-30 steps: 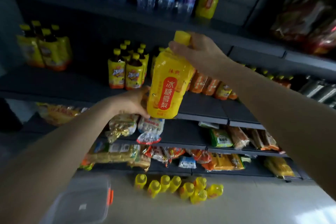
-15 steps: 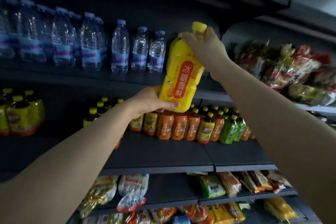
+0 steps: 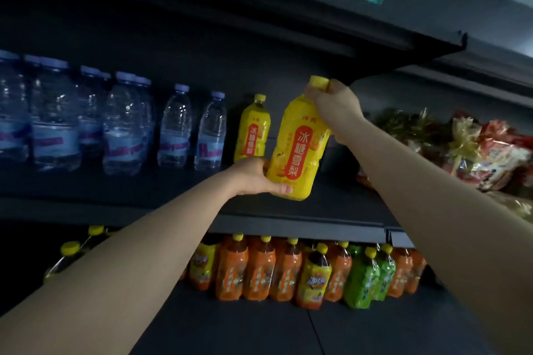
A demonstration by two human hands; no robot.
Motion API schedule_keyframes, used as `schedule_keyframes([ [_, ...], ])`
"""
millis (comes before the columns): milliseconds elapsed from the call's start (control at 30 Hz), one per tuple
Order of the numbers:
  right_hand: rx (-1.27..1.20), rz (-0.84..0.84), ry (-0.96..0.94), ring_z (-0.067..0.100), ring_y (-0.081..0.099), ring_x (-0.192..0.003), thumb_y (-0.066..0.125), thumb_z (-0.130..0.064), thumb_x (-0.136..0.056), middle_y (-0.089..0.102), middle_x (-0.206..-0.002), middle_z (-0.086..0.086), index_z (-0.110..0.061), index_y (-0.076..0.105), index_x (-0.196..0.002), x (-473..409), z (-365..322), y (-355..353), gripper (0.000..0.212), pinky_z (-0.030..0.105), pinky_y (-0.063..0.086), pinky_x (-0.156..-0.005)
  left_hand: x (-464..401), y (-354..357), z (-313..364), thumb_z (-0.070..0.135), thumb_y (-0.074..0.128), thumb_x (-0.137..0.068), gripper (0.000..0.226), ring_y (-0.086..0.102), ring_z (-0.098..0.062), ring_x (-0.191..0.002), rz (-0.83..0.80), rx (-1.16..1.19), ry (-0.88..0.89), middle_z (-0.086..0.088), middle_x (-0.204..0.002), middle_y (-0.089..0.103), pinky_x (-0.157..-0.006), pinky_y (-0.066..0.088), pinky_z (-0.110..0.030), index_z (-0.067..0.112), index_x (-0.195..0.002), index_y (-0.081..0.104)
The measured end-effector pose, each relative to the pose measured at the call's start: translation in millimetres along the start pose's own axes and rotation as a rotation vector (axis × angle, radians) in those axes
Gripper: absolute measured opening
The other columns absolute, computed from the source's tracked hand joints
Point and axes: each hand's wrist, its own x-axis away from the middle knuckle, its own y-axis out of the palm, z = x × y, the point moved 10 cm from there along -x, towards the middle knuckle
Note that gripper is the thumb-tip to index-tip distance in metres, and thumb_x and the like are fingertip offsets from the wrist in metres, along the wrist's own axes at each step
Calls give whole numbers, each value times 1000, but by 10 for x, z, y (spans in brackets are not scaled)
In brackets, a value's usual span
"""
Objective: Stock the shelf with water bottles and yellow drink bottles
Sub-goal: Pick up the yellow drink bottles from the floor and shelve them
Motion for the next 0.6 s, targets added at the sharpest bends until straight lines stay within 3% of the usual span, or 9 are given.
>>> schedule_keyframes([
  [67,8,-14,8,18,57,-79,55,-53,-92,60,-105,4,-22,54,-120,-253,224,143,42,33,50,-70,-262,0,-87,58,77,-74,75,54,-20,-125,24,-62,-35,3,-136,58,-106,43,-38,24,-137,53],
  [133,12,-42,18,16,55,-76,55,-53,-92,60,-108,5,-21,52,-129,-467,459,317,49,29,43,-62,-486,26,-165,57,76,-76,75,55,-20,-122,40,-120,-58,2,-135,58,-102,45,-35,19,-137,53],
  [267,36,-65,17,16,56,-73,53,-55,-93,59,-99,4,-21,52,-119,-826,817,571,42,27,38,-54,-907,136,-299,55,70,-83,65,57,-20,-118,23,-235,-80,0,-131,60,-101,47,-37,18,-134,56],
  [433,-20,-92,24,24,62,-87,55,-52,-94,60,-101,4,-28,45,-106,-1255,1080,818,29,35,51,-70,-1282,128,-429,51,67,-87,54,60,-18,-107,31,-366,-109,-1,-122,62,-91,51,-34,18,-129,57],
  [600,-37,-87,-12,27,61,-94,54,-51,-94,59,-109,7,-20,54,-118,-1583,1237,1035,39,38,53,-80,-1552,171,-494,46,61,-93,49,59,-19,-111,21,-464,-124,-1,-127,60,-91,50,-34,20,-133,53],
])
